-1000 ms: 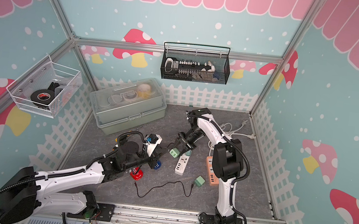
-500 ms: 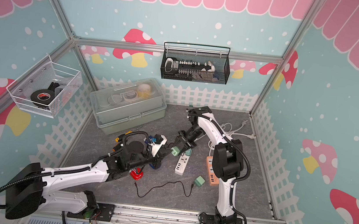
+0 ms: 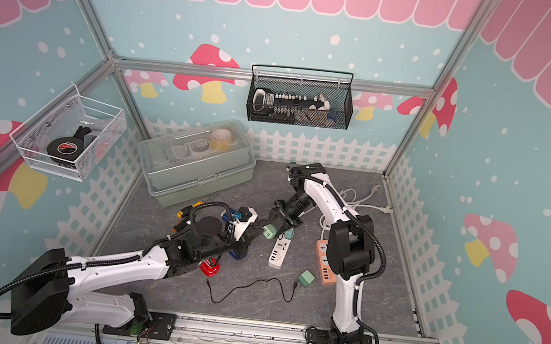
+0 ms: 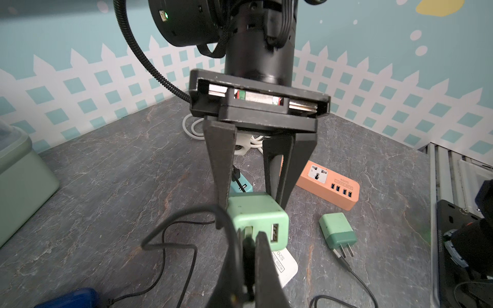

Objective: Charge the electric shaver
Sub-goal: Insert the charging cable into the plug.

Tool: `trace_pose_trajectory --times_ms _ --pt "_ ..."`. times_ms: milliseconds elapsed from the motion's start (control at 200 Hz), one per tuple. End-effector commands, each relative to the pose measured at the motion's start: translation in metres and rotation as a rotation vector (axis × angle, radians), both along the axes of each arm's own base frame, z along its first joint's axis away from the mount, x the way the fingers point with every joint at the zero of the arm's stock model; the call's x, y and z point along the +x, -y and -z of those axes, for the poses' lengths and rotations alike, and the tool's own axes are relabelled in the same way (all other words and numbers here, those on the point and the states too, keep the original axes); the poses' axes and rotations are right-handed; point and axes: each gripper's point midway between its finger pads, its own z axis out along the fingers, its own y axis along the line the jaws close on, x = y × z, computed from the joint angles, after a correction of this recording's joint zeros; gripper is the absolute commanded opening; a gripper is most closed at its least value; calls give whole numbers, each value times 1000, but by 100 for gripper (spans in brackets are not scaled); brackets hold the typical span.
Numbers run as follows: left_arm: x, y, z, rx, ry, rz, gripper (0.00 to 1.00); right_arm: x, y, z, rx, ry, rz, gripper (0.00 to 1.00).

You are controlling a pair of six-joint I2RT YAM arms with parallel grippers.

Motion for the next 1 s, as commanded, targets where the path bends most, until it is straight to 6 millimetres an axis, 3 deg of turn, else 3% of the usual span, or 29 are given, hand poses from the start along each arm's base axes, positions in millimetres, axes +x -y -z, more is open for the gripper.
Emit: trace_pose_trajectory --times_ms 0,215,590,996 --pt "6 2 -6 19 42 -12 0 -12 2 -18 6 -16 11 0" --pt "8 3 -3 48 50 2 0 -19 5 -20 -11 -22 15 0" --pt "6 2 5 99 74 13 0 -13 0 -35 10 -7 62 0" --pt "3 12 7 117 92 60 0 -18 2 -44 12 0 71 0"
